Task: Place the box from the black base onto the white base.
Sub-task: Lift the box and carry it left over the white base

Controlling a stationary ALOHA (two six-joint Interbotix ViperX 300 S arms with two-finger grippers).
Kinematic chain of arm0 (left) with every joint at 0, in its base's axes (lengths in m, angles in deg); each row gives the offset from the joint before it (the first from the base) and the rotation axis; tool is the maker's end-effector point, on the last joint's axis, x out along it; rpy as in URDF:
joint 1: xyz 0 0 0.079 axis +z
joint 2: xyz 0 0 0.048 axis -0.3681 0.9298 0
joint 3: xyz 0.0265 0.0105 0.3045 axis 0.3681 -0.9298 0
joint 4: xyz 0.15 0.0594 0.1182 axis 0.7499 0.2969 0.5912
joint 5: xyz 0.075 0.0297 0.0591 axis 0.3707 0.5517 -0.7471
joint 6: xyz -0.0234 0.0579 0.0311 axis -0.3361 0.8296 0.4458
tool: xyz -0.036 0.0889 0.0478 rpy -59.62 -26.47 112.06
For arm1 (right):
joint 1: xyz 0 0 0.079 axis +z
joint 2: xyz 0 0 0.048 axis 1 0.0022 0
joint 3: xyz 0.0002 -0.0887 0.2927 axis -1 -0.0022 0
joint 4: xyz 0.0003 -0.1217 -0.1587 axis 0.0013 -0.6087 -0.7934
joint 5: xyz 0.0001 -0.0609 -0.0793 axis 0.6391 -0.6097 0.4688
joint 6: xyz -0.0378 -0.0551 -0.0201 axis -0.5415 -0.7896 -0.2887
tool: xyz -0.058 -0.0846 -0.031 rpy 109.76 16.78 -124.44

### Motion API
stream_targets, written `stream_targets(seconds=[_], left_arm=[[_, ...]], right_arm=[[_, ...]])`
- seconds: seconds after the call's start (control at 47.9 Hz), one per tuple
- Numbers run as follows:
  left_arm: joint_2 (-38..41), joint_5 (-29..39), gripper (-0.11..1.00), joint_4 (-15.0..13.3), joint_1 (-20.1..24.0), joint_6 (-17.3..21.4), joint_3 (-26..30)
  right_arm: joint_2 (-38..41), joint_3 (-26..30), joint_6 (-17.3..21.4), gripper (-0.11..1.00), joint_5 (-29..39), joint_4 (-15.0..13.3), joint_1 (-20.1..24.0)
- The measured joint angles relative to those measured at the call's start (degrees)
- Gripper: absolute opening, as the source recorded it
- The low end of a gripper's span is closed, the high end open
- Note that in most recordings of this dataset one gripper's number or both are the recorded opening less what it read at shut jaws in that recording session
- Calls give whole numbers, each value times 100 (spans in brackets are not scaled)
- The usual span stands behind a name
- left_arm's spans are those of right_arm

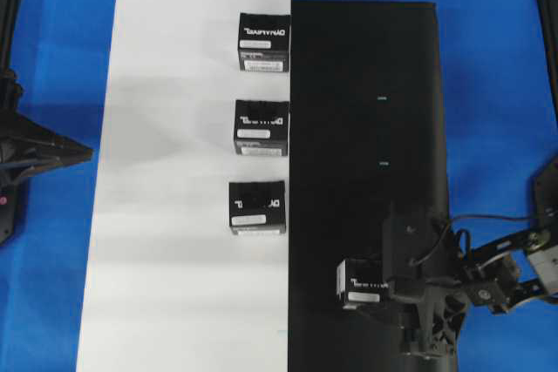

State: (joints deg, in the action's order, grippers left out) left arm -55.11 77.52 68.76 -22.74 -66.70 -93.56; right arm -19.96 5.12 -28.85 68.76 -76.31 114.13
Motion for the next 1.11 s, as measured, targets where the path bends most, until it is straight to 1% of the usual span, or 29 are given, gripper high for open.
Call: stream_targets(seconds=[0.188,0.313,0.439,0.501,0.878,0.961,1.107], left_arm=[[-9,0,-6,0,9,0,9],[-9,0,-6,9,0,0,0],[-9,0,-6,0,0,0,9],[-9,0,-6,9,0,0,0],[-9,132,-6,9,-26,-9,149],[-9,211,-6,0,-26,0,158],[-9,255,-6,0,-44,-9,220]], right_arm=[[-167,624,-62,59,1002,26,167],[-158,967,-167,59,1459,35,255],[-79,1266,-316,59,1608,26,246],[18,1450,-360,57,1652,26,246],[756,2663,-396,56,2039,35,220],[932,2936,-519,56,2180,26,193],[1248,3322,-940,56,2417,35,149]])
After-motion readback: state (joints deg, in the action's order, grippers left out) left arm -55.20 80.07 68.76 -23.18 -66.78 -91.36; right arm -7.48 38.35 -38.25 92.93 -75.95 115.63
